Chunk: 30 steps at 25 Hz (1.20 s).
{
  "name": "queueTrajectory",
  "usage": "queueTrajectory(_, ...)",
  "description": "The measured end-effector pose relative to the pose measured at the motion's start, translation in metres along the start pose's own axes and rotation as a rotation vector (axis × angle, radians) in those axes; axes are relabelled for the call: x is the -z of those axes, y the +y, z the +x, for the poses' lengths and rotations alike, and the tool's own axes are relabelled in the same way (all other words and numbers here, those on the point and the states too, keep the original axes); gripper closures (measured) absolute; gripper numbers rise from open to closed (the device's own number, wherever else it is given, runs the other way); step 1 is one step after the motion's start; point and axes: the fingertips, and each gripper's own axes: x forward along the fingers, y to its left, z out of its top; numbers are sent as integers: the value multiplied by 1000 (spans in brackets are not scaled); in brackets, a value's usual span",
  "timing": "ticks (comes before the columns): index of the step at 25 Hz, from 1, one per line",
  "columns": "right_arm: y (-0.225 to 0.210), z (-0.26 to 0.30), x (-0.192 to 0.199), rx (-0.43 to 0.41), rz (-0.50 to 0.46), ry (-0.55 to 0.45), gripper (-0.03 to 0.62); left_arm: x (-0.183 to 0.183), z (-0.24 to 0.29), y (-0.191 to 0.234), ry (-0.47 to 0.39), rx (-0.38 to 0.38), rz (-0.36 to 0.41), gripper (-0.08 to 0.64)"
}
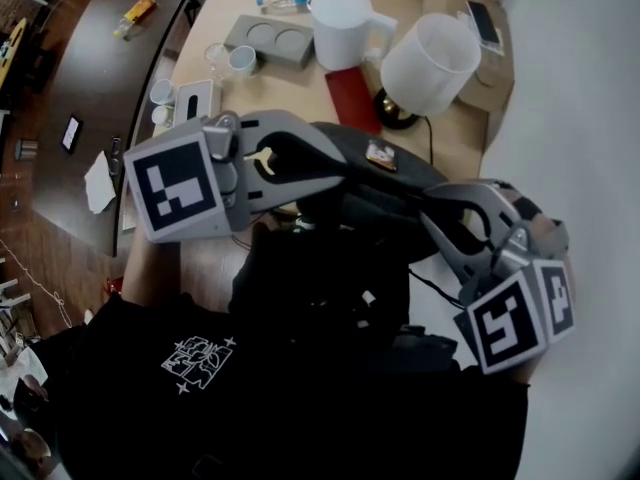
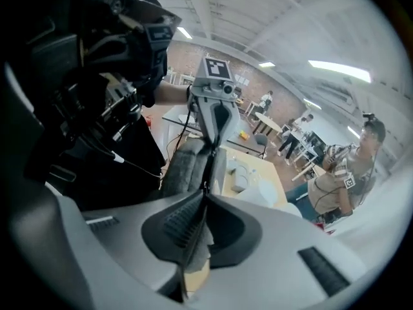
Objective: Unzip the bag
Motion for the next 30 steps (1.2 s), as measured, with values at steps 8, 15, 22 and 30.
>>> queueTrajectory(8, -9, -6, 4, -22, 17, -123, 563, 2, -1, 6, -9, -10, -7, 554)
queueTrajectory(15, -11, 1, 10, -104, 91, -126, 489, 2, 0, 6, -10, 7, -10, 554)
queueTrajectory(22, -15, 12, 17, -109, 22, -32, 489, 3, 0, 9, -10, 4, -13, 554)
queueTrajectory(30, -47, 16, 19, 57, -30, -86, 526, 3, 0, 10, -40, 13, -42, 554)
